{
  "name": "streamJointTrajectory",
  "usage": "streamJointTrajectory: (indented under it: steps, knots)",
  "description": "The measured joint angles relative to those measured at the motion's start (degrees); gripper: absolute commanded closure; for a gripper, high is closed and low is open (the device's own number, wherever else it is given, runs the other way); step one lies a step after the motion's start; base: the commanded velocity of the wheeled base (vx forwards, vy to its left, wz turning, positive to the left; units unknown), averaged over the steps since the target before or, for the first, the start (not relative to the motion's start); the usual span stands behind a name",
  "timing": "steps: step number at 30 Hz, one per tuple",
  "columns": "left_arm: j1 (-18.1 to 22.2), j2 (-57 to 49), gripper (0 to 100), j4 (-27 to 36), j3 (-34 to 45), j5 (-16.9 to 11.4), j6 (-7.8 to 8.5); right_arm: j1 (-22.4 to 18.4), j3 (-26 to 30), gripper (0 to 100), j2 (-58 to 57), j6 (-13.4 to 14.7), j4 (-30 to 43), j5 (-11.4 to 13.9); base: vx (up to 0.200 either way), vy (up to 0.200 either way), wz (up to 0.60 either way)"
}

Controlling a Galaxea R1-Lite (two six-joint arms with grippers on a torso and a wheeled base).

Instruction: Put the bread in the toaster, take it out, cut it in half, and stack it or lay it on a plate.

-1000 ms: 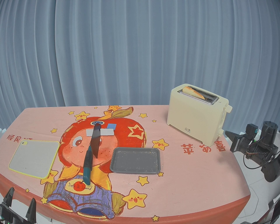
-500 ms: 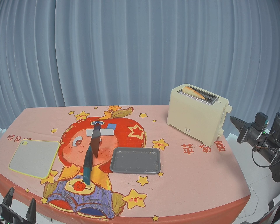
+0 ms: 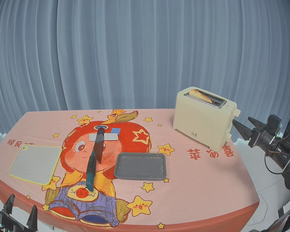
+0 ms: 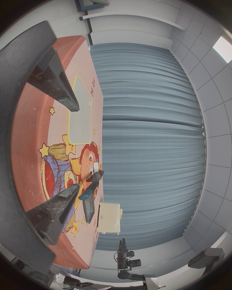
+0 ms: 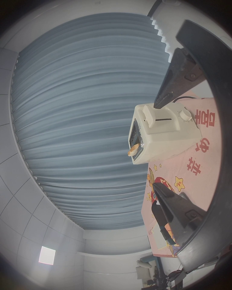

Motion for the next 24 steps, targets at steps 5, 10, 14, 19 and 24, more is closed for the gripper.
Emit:
streamJointTrajectory:
  steps: [5,10,14,19,24]
  knots:
    - [0.02,0.00,0,0.00,0.00,-0.02,0.00,-0.16,-0.57,0,-1.57,-0.35,3.12,0.00,0.000,0.000,0.00]
    - [0.00,0.00,0,0.00,0.00,0.00,0.00,-0.33,-4.41,0,-2.32,-3.15,10.37,0.41,0.000,0.000,0.00]
    - [0.00,0.00,0,0.00,0.00,0.00,0.00,-0.94,-9.55,0,-2.56,-5.39,16.42,2.50,0.000,0.000,0.00]
    - [0.00,0.00,0,0.00,0.00,-0.02,0.00,-1.49,-17.68,0,-2.56,-6.73,25.43,6.33,0.000,0.000,0.00]
    - [0.00,0.00,0,0.00,0.00,-0.02,0.00,-2.28,-25.42,0,-1.71,-8.20,33.69,7.69,0.000,0.000,0.00]
